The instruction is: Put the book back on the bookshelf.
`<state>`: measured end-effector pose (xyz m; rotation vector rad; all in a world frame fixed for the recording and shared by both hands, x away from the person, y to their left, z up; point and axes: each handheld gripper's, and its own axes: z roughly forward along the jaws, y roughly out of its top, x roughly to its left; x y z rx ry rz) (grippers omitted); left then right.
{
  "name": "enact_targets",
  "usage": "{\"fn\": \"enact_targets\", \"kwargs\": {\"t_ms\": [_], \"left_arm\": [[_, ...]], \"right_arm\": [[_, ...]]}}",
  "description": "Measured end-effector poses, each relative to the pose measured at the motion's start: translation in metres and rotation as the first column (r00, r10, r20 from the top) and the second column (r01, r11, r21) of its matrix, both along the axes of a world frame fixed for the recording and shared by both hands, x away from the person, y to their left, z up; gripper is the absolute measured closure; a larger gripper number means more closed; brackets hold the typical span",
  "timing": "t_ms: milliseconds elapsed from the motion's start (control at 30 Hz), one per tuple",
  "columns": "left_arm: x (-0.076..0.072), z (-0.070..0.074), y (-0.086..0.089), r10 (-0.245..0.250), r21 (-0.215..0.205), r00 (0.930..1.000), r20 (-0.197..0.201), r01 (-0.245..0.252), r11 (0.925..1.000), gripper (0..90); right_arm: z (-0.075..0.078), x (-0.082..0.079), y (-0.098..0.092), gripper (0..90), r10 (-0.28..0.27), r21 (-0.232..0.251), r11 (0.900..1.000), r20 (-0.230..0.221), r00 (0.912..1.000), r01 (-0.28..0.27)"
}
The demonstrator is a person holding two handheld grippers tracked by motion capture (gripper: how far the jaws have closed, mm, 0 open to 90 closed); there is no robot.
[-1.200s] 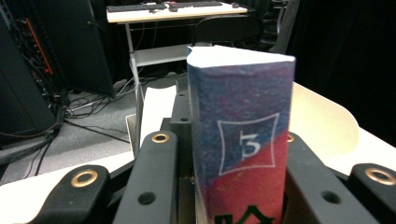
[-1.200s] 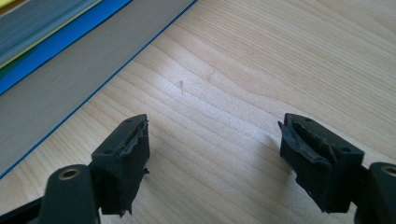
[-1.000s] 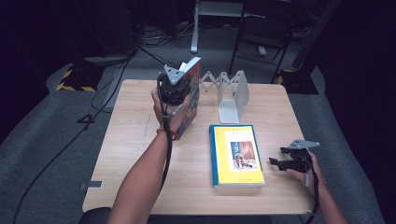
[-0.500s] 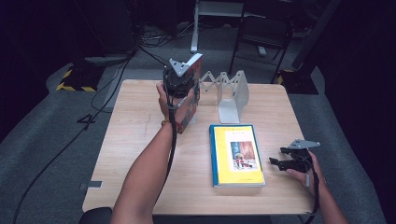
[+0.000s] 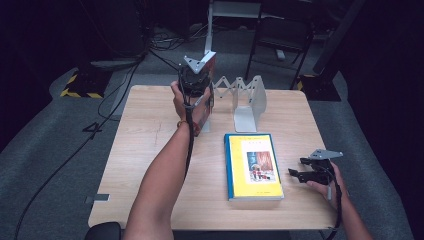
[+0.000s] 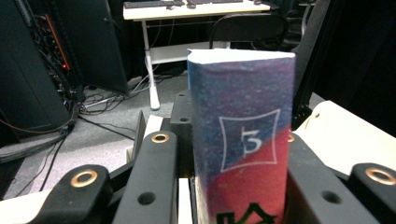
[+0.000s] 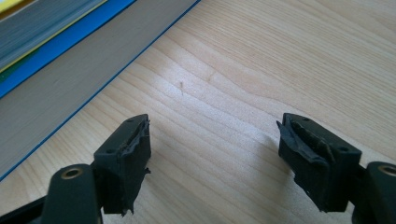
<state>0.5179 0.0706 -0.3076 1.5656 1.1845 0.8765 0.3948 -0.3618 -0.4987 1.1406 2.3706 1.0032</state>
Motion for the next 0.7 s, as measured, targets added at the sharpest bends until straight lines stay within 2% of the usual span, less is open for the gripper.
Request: {"fn": "enact_targets", "kwargs": {"t_ms": [400, 567, 700], "left_arm": [[0.009, -0.019, 0.000, -0.007, -0.011, 0.9998, -0.021, 0.007, 0.9999, 72.7], [0.009, -0.025, -0.001, -0.009, -0.001, 0.9995, -0.030, 0.009, 1.0000, 72.6], [0.007, -0.025, -0.001, -0.017, 0.015, 0.9996, -0.021, 0.018, 0.9997, 72.4]], "right_arm": [[0.000, 0.000, 0.000, 26.0, 0.008, -0.001, 1.000, 0.003, 1.0000, -0.008], [0.000, 0.001, 0.000, 26.0, 0.009, -0.003, 1.000, 0.003, 1.0000, -0.009], [0.000, 0.000, 0.000, 26.0, 0.010, -0.004, 1.000, 0.003, 0.9999, -0.010]]}}
